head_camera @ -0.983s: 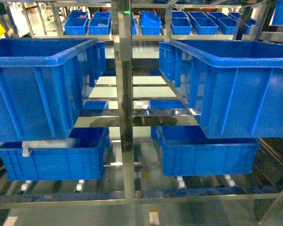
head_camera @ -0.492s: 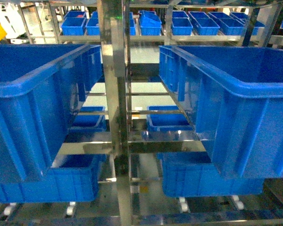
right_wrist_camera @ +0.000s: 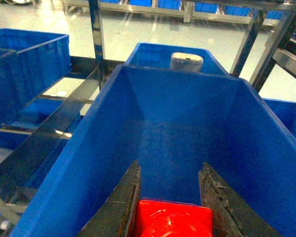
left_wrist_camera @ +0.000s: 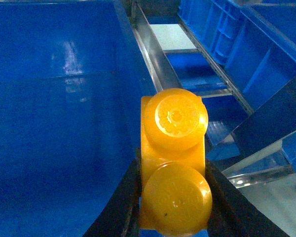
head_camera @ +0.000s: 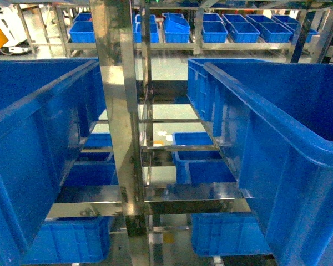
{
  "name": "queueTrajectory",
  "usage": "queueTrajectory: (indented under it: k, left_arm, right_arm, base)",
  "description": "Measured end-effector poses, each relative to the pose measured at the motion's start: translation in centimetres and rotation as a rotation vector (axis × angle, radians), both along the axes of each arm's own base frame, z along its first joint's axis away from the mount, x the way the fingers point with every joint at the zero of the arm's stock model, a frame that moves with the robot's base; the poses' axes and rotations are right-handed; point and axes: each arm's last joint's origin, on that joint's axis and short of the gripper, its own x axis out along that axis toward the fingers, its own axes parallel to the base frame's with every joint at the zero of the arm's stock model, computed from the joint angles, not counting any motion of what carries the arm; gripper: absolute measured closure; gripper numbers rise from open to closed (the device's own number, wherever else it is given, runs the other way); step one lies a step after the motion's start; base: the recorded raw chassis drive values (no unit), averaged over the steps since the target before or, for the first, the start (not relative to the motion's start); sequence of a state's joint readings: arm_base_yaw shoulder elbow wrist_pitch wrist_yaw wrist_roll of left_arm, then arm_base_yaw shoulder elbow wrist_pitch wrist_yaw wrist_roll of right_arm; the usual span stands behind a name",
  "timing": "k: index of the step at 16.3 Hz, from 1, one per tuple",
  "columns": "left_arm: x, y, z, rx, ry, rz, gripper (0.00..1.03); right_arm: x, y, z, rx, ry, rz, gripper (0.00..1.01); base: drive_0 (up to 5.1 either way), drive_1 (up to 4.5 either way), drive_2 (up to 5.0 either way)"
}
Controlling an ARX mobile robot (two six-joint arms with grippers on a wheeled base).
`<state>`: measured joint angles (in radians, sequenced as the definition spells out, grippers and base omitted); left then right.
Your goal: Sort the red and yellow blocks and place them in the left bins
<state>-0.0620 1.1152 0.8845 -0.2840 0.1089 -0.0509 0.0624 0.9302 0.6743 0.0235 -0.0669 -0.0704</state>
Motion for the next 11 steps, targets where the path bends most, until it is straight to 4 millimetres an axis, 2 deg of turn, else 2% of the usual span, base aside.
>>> queueTrajectory:
  k: [2, 4, 7, 10, 11]
  left_arm:
    - [0.0, 0.0, 0.0, 0.000, 0.000, 0.000, 0.77]
    - [0.0, 0.0, 0.0, 0.000, 0.000, 0.000, 0.77]
    - [0.0, 0.0, 0.0, 0.000, -0.001, 0.000, 0.77]
    - [0.0, 0.0, 0.0, 0.000, -0.001, 0.000, 0.77]
    - [0.0, 0.0, 0.0, 0.000, -0.001, 0.000, 0.77]
  right_arm:
    - [2.6, -0.2, -0.8, 0.027, 0.019, -0.009, 0.72]
    - [5.4, -0.1, -2.3, 0.040, 0.112, -0.005, 0.72]
    - [9.2, 0.1, -2.6, 0.054, 0.097, 0.000, 0.72]
    - [13.0, 0.2, -4.9, 0.035, 0.135, -0.020, 0.72]
    - [15.0, 0.1, -6.3, 0.029, 0.168, -0.029, 0.72]
  base:
    - [0.0, 0.00, 0.0]
    - [0.0, 0.00, 0.0]
    - [0.0, 0.00, 0.0]
    - [0.0, 0.00, 0.0]
    - [0.0, 0.00, 0.0]
